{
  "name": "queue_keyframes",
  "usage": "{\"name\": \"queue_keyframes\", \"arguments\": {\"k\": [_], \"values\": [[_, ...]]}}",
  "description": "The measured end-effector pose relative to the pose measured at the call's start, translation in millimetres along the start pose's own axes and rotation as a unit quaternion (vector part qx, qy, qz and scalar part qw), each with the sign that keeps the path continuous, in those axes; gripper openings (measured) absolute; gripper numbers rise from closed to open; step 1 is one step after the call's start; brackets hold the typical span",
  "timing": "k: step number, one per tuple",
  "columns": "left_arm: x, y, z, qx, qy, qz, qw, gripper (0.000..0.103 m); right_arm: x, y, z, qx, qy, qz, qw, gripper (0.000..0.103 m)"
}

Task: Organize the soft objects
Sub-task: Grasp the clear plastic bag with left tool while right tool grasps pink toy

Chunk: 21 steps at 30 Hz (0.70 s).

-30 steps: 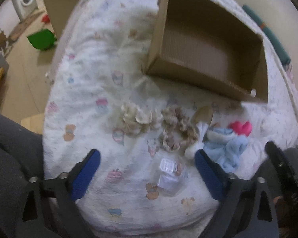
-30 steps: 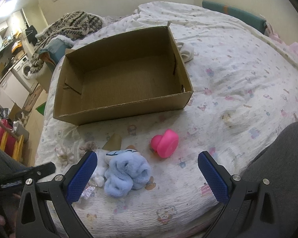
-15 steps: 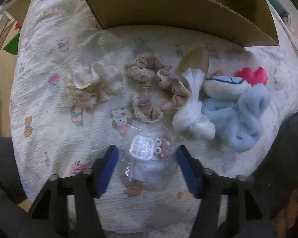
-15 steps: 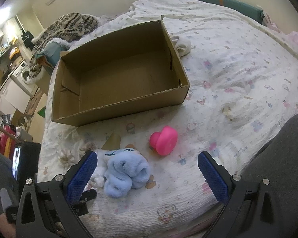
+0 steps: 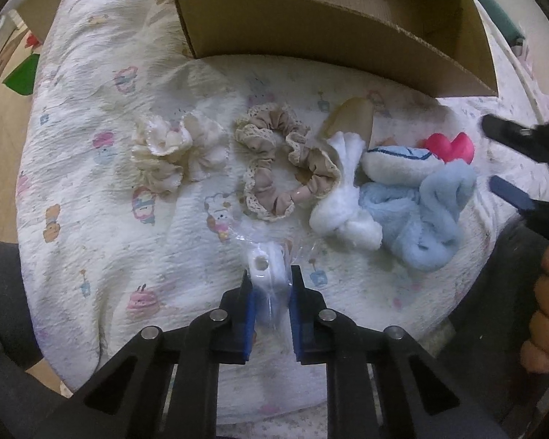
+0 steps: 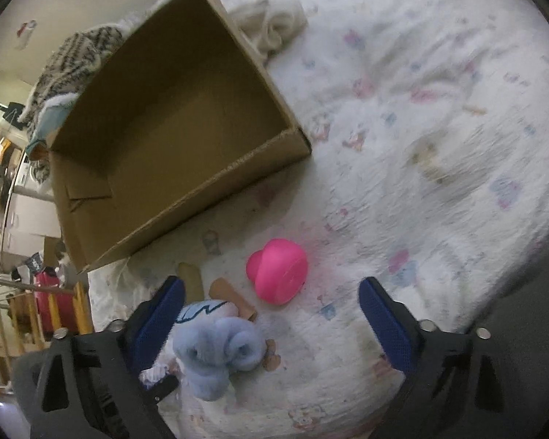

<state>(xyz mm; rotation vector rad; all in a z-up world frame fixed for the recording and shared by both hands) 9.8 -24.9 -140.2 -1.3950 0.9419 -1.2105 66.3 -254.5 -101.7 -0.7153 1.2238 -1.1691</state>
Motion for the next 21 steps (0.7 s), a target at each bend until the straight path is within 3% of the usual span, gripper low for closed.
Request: {"name": "queue_keyframes", "arguments": {"k": [5,7,9,13,15,17,21], "values": [[-17.4,-23.9,0.7,0.014,-0.017,-0.007,0.9997,0.014,-5.1,22.5,1.0,-0.029,-0.011,-0.011,0.999,0.082],[-25.4,-34.4,2.4,0.025,-0.027,-0.013,0.9992,0.014,-5.3,28.9,-0.2,-0.035,-0.014,-0.014,0.999,0.071],[-33.2,-43.2,3.7,0.034,-0.039,-0.022,0.9984,0.014,-3.7,34.3,-1.5,-0.044,-0.016,-0.017,0.999,0.051],[-48.2,-61.5,9.9,0.063,-0.057,-0.025,0.9961,0.014,-0.3,32.0,-3.6,-0.041,-0.011,-0.011,0.999,0.044],[-51.4,-70.5,12.9,0.075,-0.062,-0.022,0.995,0.014,-1.4,26.9,-3.6,-0.032,-0.016,-0.01,0.999,0.031],[-53.2,-78.9,18.1,0.09,-0.065,-0.017,0.9937,0.014,-4.2,21.7,-3.5,-0.025,-0.02,0.001,0.999,0.024],[-58.1,-100.6,28.2,0.119,-0.064,-0.014,0.9908,0.014,-6.1,8.7,-1.9,-0.007,-0.025,0.016,1.0,0.021]]}}
Point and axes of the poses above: each gripper's, at about its wrist camera, not at the fingertips, and y roughly the way its jaws point, x to its right, z to its top, the point moved 6 cm from there along y, roughly the way its jaws point, and after that the axes turned 14 degrees about -y, right-handed, at the moved point
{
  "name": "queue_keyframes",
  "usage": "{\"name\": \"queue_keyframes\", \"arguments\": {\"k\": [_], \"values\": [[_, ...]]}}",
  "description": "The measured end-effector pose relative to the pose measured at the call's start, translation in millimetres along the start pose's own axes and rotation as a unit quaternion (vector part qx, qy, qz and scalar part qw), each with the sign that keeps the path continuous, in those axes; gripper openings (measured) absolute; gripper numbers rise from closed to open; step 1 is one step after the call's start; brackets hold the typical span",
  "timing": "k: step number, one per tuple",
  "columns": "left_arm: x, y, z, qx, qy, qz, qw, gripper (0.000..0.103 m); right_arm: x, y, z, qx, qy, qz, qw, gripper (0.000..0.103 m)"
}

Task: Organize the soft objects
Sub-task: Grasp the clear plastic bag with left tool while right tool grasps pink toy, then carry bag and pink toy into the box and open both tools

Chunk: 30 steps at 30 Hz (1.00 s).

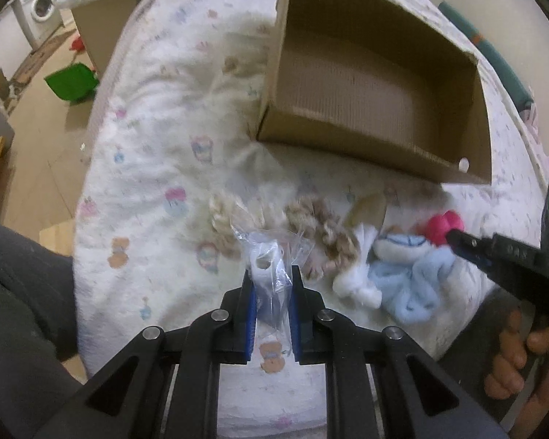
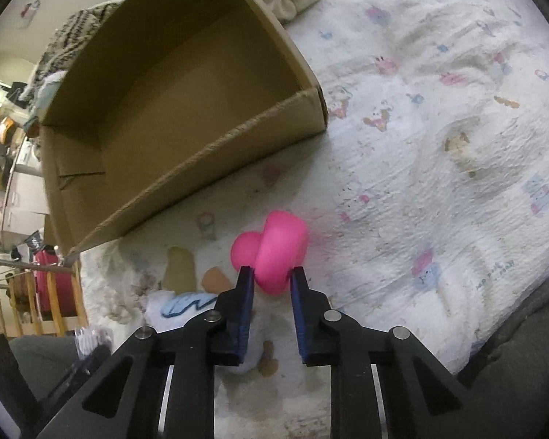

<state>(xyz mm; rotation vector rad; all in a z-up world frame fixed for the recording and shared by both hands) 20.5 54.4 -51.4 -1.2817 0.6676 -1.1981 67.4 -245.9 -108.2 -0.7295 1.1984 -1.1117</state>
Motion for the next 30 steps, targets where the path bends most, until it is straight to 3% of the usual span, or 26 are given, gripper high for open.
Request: {"name": "queue_keyframes", "arguments": {"k": [9,17,20,22,27,30], "values": [[42.2,6.0,28.0,0.047,0.021,-0.009,0.9986,0.014,-18.0,-49.8,7.5,0.064,-0.049,0.035,0.996,0.02],[78.4,4.6,68.2,0.08,0.055,-0.009,0.9953,0.013,-28.4,-77.5,41.3,0.122,-0.081,0.048,0.988,0.019],[91.4,7.5,81.5,0.092,0.068,-0.006,0.9934,0.014,-36.9,-74.6,59.0,0.134,-0.089,0.049,0.986,0.016],[99.7,10.1,90.1,0.1,0.077,-0.004,0.992,0.013,-42.6,-71.4,70.0,0.142,-0.097,0.049,0.984,0.005],[116.1,23.8,105.1,0.112,0.092,0.004,0.9895,0.013,-44.9,-53.8,91.8,0.144,-0.111,0.037,0.983,0.004],[122.8,36.6,107.6,0.102,0.095,0.003,0.9902,0.014,-36.6,-43.2,96.2,0.139,-0.088,0.053,0.985,0.004]]}}
Point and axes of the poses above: each gripper's, at about its wrist camera, not at the fingertips, and y roughly the way its jaws point, x to its right, z to its top, the point moved 6 cm from there along y, roughly the way its jaws point, and after that the axes turned 14 degrees about -y, right-handed, at the moved point
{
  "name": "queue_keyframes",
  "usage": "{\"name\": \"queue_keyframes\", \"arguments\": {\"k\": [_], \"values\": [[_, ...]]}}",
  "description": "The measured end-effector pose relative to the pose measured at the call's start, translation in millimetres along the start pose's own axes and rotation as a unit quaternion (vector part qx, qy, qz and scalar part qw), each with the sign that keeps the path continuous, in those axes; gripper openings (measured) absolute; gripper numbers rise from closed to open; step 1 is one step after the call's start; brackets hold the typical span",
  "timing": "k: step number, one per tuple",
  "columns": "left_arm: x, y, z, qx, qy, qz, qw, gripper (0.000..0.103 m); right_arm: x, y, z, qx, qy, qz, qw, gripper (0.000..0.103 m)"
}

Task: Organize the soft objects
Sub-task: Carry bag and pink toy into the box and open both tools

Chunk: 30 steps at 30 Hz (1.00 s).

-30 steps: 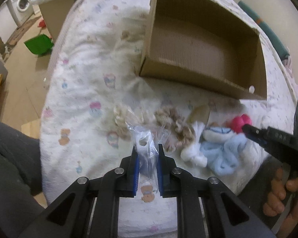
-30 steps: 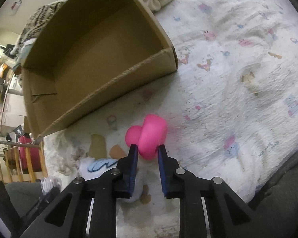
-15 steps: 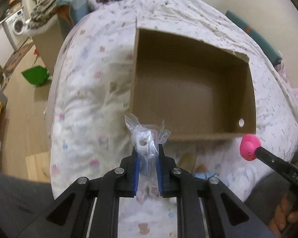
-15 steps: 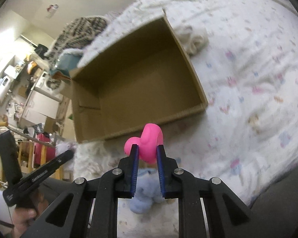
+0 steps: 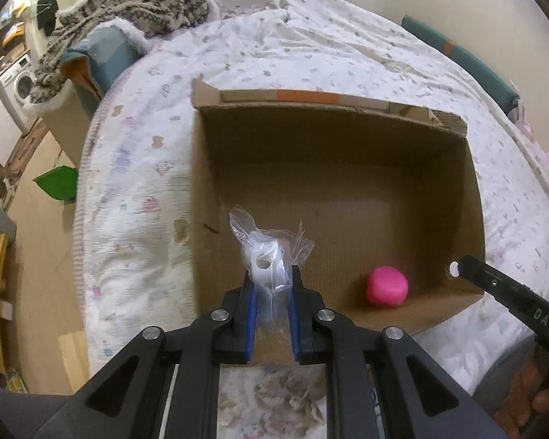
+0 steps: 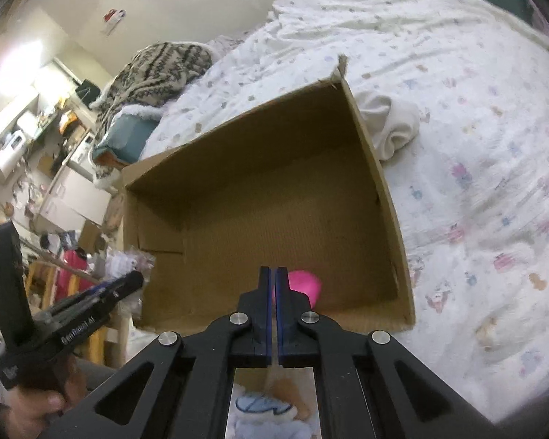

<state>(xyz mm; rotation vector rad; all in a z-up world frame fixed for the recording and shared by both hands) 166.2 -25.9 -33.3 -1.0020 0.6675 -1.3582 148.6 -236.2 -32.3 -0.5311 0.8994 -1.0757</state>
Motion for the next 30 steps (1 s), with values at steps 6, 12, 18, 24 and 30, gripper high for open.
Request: {"name": "queue_keyframes", "arguments": {"k": [6,12,18,24,30], "values": [[6.0,22.4,-7.4,-0.017,0.003,-0.007,0.9998,0.014,14.2,6.8,-9.5,-0.013,0.026,-0.001,1.0,0.004],[4.9,30.6,-9.6,-0.009,0.007,-0.018,0.9998,0.014,21.2,9.1,-16.9,-0.015,0.054,0.0,0.998,0.011],[6.0,28.5,-11.9,-0.006,0.009,-0.029,0.9995,0.014,17.1,11.4,-17.4,-0.018,0.05,-0.002,0.999,0.048],[10.8,25.1,-11.1,0.008,0.016,-0.034,0.9993,0.015,8.4,11.2,-15.7,-0.012,0.026,-0.015,0.999,0.069],[13.8,25.7,-13.0,0.006,0.023,-0.032,0.9992,0.034,4.6,11.5,-16.7,-0.012,0.014,-0.019,1.0,0.069]]}}
Point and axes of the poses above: each gripper's, at about its wrist camera, not at the fingertips, and y roughly the way its jaws point, x to its right, z to its top, the point moved 6 cm from there along y, roughly the way its jaws point, and after that the axes turned 14 degrees about -y, right-handed, at the moved point
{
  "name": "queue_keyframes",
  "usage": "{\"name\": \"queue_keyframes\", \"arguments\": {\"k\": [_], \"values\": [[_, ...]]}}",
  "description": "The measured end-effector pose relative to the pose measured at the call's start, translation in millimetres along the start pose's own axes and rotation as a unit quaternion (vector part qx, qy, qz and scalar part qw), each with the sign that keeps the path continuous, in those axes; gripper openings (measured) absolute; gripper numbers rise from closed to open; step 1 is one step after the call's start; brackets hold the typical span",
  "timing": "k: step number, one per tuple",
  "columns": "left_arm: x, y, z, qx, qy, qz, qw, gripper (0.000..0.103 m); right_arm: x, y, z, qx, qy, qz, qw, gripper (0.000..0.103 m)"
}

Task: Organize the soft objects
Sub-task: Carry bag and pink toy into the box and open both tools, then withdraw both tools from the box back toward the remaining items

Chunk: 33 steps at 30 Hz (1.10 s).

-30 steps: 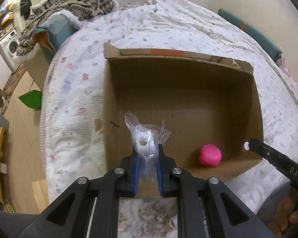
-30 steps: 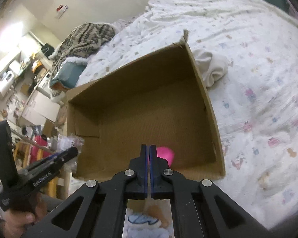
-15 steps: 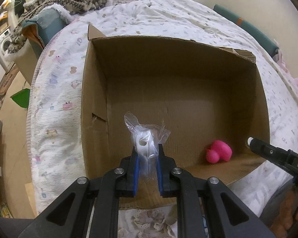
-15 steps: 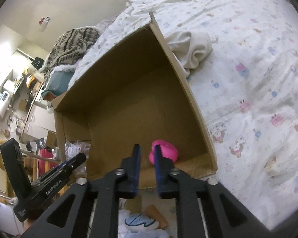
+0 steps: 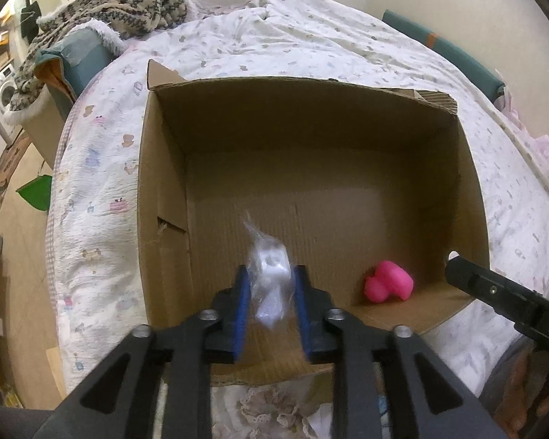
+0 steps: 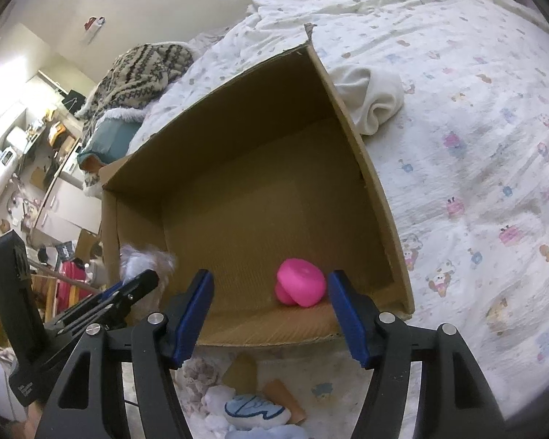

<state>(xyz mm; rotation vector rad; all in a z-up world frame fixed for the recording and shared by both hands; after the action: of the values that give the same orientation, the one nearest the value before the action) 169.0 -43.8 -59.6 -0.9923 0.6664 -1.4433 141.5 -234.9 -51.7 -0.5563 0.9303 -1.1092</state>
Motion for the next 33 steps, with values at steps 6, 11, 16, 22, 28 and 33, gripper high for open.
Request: {"name": "queue_keyframes", "arguments": {"k": [6,11,16,22,28,33], "values": [[1.3,-10.1,2.3,0.018,-0.006,-0.008,0.9998,0.066,0.5,-0.4,-0.8,-0.001,0.007,0.0,1.0,0.069],[0.1,-10.6,2.6,0.018,-0.007,-0.002,0.9998,0.066,2.1,-1.0,-2.4,-0.003,0.009,-0.002,1.0,0.069],[-1.1,-14.8,1.5,0.024,-0.004,0.002,0.9997,0.066,1.7,-2.2,-3.3,-0.004,0.004,-0.005,1.0,0.069],[-1.6,-28.1,-1.0,0.04,0.002,0.002,0.9992,0.066,-4.3,-9.0,-3.6,0.002,-0.015,-0.016,1.0,0.069],[-12.1,-54.2,-2.4,0.069,-0.016,0.002,0.9975,0.071,-12.5,-26.5,-0.9,0.036,-0.028,0.002,0.999,0.089],[-23.5,-63.2,-12.4,0.072,-0.021,0.014,0.9971,0.074,-19.2,-36.8,-2.6,0.051,-0.047,-0.009,0.998,0.099]]}}
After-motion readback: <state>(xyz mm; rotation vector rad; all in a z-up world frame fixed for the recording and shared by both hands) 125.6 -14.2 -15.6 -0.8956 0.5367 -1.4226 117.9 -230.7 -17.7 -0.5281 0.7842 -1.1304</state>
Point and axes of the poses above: each gripper's, at about its wrist camera, not at the fingertips, and y roughly the way its jaws point, x to its right, z to its top, the point moved 6 cm from there along y, roughly the way its jaws point, and after that the axes turned 14 degrees about -y, right-handed, at the moved point
